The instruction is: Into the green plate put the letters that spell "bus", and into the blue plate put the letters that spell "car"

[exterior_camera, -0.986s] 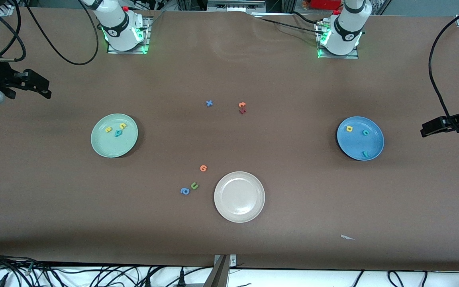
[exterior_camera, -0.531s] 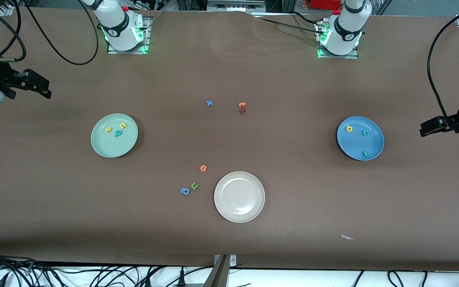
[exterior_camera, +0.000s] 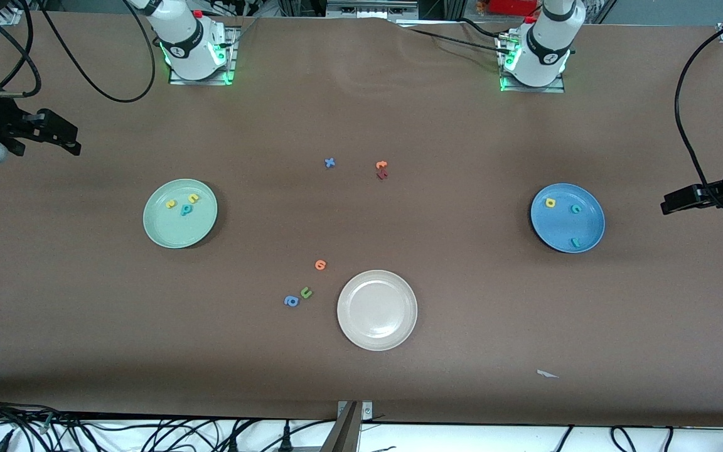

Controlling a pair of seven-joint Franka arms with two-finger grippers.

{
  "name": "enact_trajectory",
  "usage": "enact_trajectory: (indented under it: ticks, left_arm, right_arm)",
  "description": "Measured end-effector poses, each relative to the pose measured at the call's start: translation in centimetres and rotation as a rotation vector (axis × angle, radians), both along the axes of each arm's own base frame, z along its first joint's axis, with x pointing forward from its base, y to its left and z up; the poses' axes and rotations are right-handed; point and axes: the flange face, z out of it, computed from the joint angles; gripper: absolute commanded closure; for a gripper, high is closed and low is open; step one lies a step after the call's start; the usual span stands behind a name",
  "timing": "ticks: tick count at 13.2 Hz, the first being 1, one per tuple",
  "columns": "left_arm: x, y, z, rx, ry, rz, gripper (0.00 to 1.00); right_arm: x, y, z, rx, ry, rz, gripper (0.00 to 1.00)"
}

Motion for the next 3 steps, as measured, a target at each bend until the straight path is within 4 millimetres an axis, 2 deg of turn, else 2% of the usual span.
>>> enact_trajectory:
  ticks: [3]
  left_arm:
    - [-0.02, 0.00, -0.13, 0.000, 0.003, 0.000, 0.00]
  right_arm:
    - [0.00, 0.00, 0.00, 0.000, 0.000, 0.000, 0.00]
